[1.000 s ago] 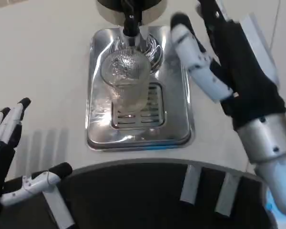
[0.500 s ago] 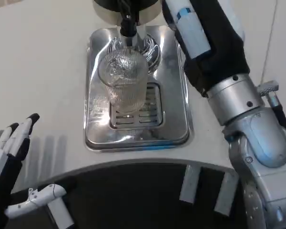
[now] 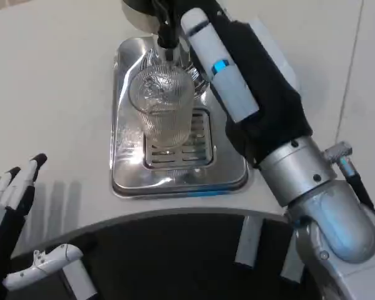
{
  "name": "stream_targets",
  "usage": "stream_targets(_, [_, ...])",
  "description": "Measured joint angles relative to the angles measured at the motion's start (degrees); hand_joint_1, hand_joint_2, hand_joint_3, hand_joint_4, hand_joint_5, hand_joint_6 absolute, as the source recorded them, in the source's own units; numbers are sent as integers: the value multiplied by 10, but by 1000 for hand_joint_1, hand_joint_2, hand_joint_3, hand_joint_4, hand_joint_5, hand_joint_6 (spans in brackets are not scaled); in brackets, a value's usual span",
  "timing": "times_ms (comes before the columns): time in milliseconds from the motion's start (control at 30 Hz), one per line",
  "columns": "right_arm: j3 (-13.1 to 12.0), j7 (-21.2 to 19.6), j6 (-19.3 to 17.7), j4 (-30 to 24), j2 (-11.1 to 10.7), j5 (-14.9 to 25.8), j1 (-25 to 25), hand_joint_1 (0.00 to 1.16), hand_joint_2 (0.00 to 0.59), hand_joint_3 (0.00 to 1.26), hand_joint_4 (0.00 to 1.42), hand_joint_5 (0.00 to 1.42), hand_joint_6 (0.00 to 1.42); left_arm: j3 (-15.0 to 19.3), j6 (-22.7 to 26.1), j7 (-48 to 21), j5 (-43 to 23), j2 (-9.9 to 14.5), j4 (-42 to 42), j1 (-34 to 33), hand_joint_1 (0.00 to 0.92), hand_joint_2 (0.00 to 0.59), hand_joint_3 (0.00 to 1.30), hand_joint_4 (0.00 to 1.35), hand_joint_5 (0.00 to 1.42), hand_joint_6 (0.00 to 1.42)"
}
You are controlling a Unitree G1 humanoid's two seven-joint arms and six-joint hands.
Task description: Grasp the cup under the faucet to collect the drink, then remove the cup.
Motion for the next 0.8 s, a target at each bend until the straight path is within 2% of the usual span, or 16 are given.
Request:
stream_targets(100, [13, -8, 0, -17, 0, -6, 13, 0, 561, 0, 0, 0, 0, 2, 0, 0, 0, 0, 1, 1, 0, 24, 0, 0, 0, 0])
stream_targets(367, [25, -11, 12, -30, -2, -6, 20, 0, 561, 0, 0, 0, 0, 2, -6, 12, 1, -14, 1, 4, 0, 26, 0, 0, 0, 0])
stream_targets(500, [33, -8, 21, -30, -15, -13, 12, 0, 542, 0, 0, 0, 0, 2, -17, 24, 1, -21, 4, 3, 0, 28, 0, 0, 0, 0])
stream_targets(533, [35, -4, 27, -31, -23, -20, 6, 0, 528, 0, 0, 0, 0, 2, -20, 25, 1, -21, 6, 3, 0, 28, 0, 0, 0, 0])
stream_targets(600, [43, 9, 52, -32, -51, -46, -21, 0, 524, 0, 0, 0, 0, 2, -23, 29, 1, -23, 15, 1, 0, 28, 0, 0, 0, 0])
stream_targets(700, [56, 24, 84, -36, -76, -73, -51, 0, 524, 0, 0, 0, 0, 2, -26, 31, 1, -25, 24, 0, 0, 28, 0, 0, 0, 0])
stream_targets(767, [70, 38, 110, -39, -96, -97, -75, 0, 542, 0, 0, 0, 0, 2, -29, 34, 1, -27, 26, -2, 0, 27, 0, 0, 0, 0])
stream_targets(800, [84, 44, 132, -43, -108, -120, -91, 0, 546, 0, 0, 0, 0, 2, -32, 37, 1, -29, 28, -5, 0, 27, 0, 0, 0, 0])
